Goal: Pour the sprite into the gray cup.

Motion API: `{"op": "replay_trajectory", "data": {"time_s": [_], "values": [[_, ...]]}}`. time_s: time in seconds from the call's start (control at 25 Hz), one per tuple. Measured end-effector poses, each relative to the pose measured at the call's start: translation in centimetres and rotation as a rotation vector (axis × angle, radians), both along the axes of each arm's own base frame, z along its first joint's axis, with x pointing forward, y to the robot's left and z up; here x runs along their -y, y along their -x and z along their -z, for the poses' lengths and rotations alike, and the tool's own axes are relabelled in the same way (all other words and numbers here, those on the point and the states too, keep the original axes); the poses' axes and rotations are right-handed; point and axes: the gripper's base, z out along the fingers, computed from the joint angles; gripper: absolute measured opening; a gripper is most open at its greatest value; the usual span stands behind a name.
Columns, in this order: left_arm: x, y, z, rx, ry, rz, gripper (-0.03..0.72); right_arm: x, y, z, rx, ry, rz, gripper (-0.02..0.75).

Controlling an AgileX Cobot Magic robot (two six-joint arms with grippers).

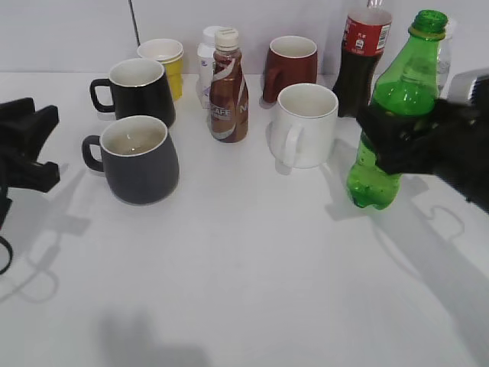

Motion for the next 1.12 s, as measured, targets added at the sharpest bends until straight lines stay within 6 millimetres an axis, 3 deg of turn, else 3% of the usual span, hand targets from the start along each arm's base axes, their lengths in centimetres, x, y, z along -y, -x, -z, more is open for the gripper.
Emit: {"op": "replay_trajectory", "data": {"time_s": [0.32, 0.44, 0.6, 0.68, 0.8, 0.92, 1.12], "values": [[-0.9, 2.6, -3.9, -0.011, 0.026, 0.008, 0.239, 0.2, 1.0, -5.8, 0.128, -0.012, -0.017, 0.615], [-1.3, 4.0, -6.6, -0.066, 0.038, 0.020, 0.239, 0.4, 1.8, -8.9, 0.139, 0.019, -0.024, 0.616], [-2.2, 7.0, -11.1, -0.088, 0.035, 0.052, 0.242, 1.4, 4.1, -13.3, 0.140, 0.068, 0.001, 0.616], [-2.7, 8.3, -11.9, -0.130, 0.022, 0.056, 0.257, 2.1, 6.0, -15.1, 0.170, 0.091, 0.011, 0.615], [-3.4, 10.5, -11.9, -0.194, 0.004, 0.071, 0.344, 3.4, 9.2, -16.8, 0.179, 0.062, 0.045, 0.613], [-4.0, 12.5, -11.7, -0.232, -0.010, 0.084, 0.426, 5.0, 12.2, -17.3, 0.127, 0.052, 0.101, 0.609], [-4.9, 15.3, -11.3, -0.269, -0.027, 0.096, 0.442, 7.6, 17.4, -15.8, -0.071, 0.105, 0.193, 0.602]]}}
